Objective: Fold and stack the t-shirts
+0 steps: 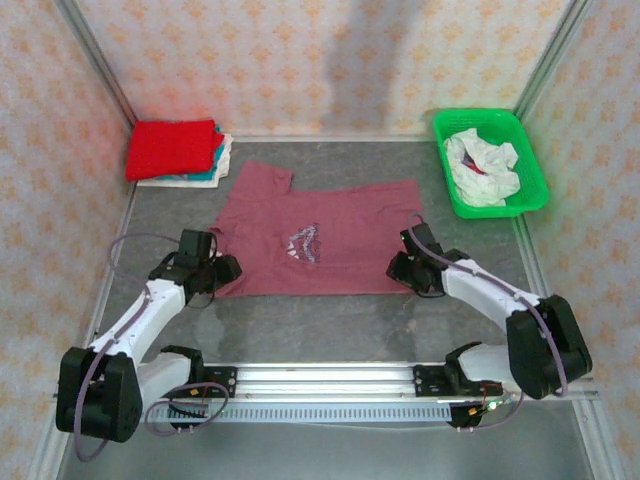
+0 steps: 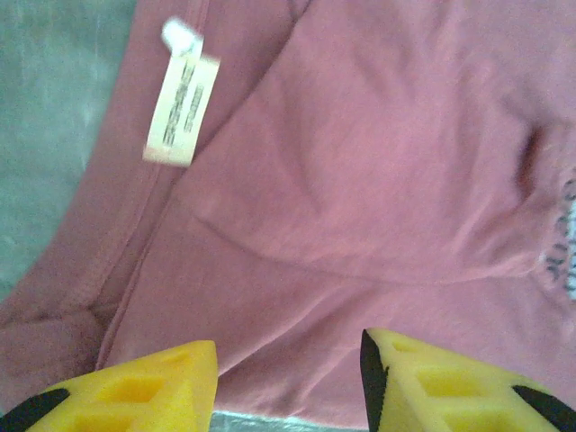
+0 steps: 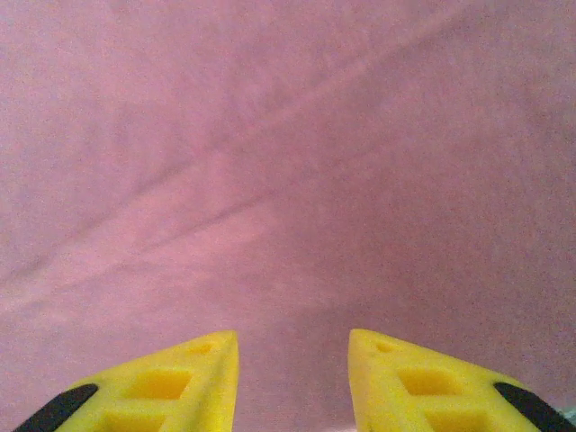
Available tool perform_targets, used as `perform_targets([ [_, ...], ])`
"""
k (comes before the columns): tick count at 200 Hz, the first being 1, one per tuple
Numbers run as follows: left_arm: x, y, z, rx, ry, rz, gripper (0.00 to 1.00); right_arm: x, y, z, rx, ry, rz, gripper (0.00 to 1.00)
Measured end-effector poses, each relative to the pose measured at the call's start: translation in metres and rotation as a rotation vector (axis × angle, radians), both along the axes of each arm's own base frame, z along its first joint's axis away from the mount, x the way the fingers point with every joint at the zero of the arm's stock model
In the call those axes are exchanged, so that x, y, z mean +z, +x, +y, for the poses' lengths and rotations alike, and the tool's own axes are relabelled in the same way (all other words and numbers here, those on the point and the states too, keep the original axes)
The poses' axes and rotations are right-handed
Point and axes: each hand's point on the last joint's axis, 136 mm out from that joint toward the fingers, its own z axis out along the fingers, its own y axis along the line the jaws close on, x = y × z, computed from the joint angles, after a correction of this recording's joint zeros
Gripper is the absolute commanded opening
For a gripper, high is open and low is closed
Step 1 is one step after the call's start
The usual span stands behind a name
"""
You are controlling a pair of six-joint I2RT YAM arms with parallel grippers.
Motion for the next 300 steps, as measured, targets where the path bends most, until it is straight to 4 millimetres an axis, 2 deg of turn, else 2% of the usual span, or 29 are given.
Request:
perform_targets([
  [18, 0.024, 0.027, 0.000, -0.003, 0.015, -0.047, 0.47, 0.027, 0.025, 0.005, -0.005, -0.002, -0.073, 0.41],
  [38, 0.047, 0.069, -0.003, -0.031, 0.039, -0.092, 0.47, 0.062, 0.068, 0.014, -0.006, 0.002, -0.165, 0.42],
  [58, 0.057, 0.118, -0.007, -0.060, 0.056, -0.115, 0.46, 0.078, 0.112, 0.017, -0.023, -0.005, -0.207, 0.41],
  [80, 0.041, 0.158, -0.014, -0.089, 0.054, -0.105, 0.46, 0.068, 0.152, 0.016, -0.030, -0.034, -0.195, 0.41],
  [103, 0.004, 0.170, -0.017, -0.109, 0.055, -0.030, 0.46, 0.034, 0.172, 0.014, -0.017, -0.081, -0.128, 0.41],
  [123, -0.026, 0.168, -0.017, -0.118, 0.060, 0.039, 0.46, 0.004, 0.169, 0.012, -0.001, -0.115, -0.058, 0.41],
  [136, -0.037, 0.165, -0.018, -0.121, 0.057, 0.067, 0.46, -0.009, 0.165, 0.011, 0.005, -0.128, -0.023, 0.41],
  [161, -0.049, 0.159, -0.018, -0.123, 0.049, 0.068, 0.45, -0.023, 0.157, 0.010, 0.011, -0.128, 0.002, 0.40],
  [173, -0.048, 0.158, -0.019, -0.122, 0.042, 0.042, 0.45, -0.033, 0.150, 0.007, 0.011, -0.131, 0.012, 0.40],
  [185, -0.048, 0.153, -0.020, -0.122, 0.034, 0.025, 0.45, -0.029, 0.150, 0.008, 0.006, -0.113, -0.019, 0.40],
  [238, -0.049, 0.108, -0.028, -0.119, -0.009, 0.010, 0.45, -0.030, 0.111, 0.005, -0.014, -0.076, -0.032, 0.40],
  [267, -0.048, 0.095, -0.026, -0.117, 0.000, 0.031, 0.47, -0.029, 0.097, 0.003, -0.033, -0.067, -0.011, 0.41],
  [288, -0.039, 0.098, -0.024, -0.116, 0.024, 0.047, 0.57, -0.026, 0.094, 0.003, -0.040, -0.066, 0.013, 0.43],
  [300, -0.024, 0.110, -0.023, -0.119, 0.042, 0.025, 0.76, -0.018, 0.099, 0.004, -0.040, -0.062, 0.005, 0.44],
])
